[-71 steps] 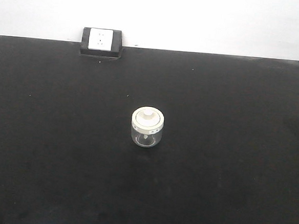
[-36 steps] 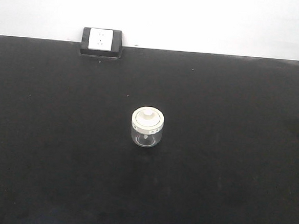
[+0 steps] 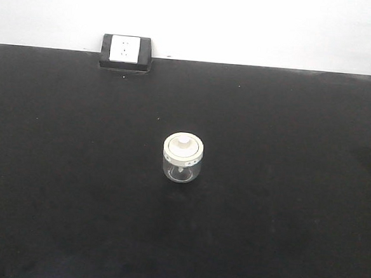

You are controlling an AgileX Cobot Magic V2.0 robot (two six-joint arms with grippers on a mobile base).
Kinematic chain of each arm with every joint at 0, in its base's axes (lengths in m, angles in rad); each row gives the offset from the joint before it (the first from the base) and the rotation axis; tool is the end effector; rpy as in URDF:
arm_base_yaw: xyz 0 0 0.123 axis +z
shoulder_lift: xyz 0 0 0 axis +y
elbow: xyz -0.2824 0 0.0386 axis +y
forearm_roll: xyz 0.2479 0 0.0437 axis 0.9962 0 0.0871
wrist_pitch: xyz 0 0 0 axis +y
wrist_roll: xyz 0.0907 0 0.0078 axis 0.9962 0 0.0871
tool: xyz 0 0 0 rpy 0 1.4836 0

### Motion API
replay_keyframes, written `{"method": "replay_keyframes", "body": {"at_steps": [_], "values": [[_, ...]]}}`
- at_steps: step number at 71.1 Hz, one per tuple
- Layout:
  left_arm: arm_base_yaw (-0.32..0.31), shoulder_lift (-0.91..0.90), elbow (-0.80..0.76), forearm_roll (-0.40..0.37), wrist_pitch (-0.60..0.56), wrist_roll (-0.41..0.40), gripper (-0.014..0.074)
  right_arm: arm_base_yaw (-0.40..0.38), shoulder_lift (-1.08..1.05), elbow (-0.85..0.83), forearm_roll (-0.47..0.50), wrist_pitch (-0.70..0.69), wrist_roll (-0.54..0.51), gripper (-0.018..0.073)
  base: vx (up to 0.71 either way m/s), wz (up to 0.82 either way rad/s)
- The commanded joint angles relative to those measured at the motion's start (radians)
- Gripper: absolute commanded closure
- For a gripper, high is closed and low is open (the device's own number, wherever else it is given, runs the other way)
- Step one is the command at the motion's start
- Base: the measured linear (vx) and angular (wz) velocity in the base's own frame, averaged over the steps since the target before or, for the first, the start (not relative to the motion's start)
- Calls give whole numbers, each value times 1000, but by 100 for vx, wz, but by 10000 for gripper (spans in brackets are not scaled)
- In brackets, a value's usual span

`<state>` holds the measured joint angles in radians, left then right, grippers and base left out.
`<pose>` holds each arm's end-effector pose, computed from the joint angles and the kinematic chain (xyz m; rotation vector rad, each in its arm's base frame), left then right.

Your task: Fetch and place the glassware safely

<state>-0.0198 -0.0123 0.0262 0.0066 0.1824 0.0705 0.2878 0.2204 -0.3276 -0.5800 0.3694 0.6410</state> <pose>0.0561 -0.0010 0.1883 0.0804 1.6782 0.0441 0.0658 0.0006 0.2817 -0.0155 1.6885 0.1172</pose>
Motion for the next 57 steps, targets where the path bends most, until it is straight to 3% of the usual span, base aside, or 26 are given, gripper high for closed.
{"method": "replay_keyframes", "body": {"at_steps": [1,25,31,57], "values": [[-3,-12,30,-7,-77,-5,603,-15,9,-1,56,-87,-42,563,0,0],[-3,-12,30,-7,-77,-5,603,-289,7,81,550,-189,-499,563,0,0],[-3,-12,30,-7,-77,-5,603,-279,4,115,580,-234,-553,563,0,0],[-3,-12,30,-7,-75,-5,603,-272,-208,296,580,-348,-543,563,0,0]]}}
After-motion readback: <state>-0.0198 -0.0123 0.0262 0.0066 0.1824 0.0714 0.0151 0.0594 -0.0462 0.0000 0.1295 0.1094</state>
